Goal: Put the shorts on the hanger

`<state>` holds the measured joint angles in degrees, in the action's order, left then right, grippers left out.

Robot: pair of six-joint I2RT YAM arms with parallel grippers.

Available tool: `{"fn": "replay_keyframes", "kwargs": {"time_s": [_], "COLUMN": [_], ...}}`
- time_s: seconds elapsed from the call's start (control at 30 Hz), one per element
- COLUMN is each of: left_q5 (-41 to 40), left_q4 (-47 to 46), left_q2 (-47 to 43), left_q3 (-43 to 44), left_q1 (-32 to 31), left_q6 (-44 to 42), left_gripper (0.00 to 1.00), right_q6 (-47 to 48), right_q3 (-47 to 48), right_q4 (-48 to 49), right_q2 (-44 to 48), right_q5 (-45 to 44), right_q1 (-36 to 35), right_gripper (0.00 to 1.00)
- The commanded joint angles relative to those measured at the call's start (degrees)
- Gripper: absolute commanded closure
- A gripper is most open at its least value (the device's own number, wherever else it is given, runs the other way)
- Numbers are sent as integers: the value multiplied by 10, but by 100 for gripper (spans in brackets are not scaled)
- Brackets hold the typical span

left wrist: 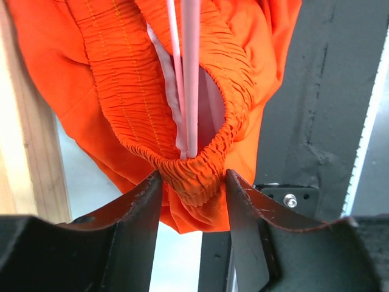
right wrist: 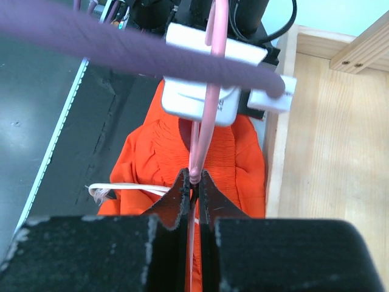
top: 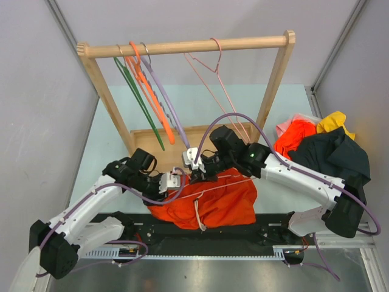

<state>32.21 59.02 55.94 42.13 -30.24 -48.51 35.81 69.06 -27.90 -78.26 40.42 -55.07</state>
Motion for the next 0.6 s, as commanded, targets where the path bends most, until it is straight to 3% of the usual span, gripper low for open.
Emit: {"fn": "replay_keyframes", "kwargs": {"time_s": [0.0,0.13,0.23,0.47,0.57], "left_q5": [21,24,37,45,52], "left_q4": [-44,-65,-65,-70,-70], "left_q2": [-46,-115,-166,-121,-82], "left_q3": [-19,-44,-63,-50,-35], "left_q1": [2,1,2,0,-1], "left_q6": [11,-11,-35,-1,6], "left_gripper": [51,33,29,28,36], "right_q6": [-9,-13,-19,-46,-54], "right_q3": [-13,-30,-43,-57,-59], "right_q4": [40,46,60,114,132], "right_q2": [31,43,51,59,59], "right_q5": [13,20,20,24,23], "right_q1": [0,4,8,12,12], "right_gripper": [100,100,100,100,100]}}
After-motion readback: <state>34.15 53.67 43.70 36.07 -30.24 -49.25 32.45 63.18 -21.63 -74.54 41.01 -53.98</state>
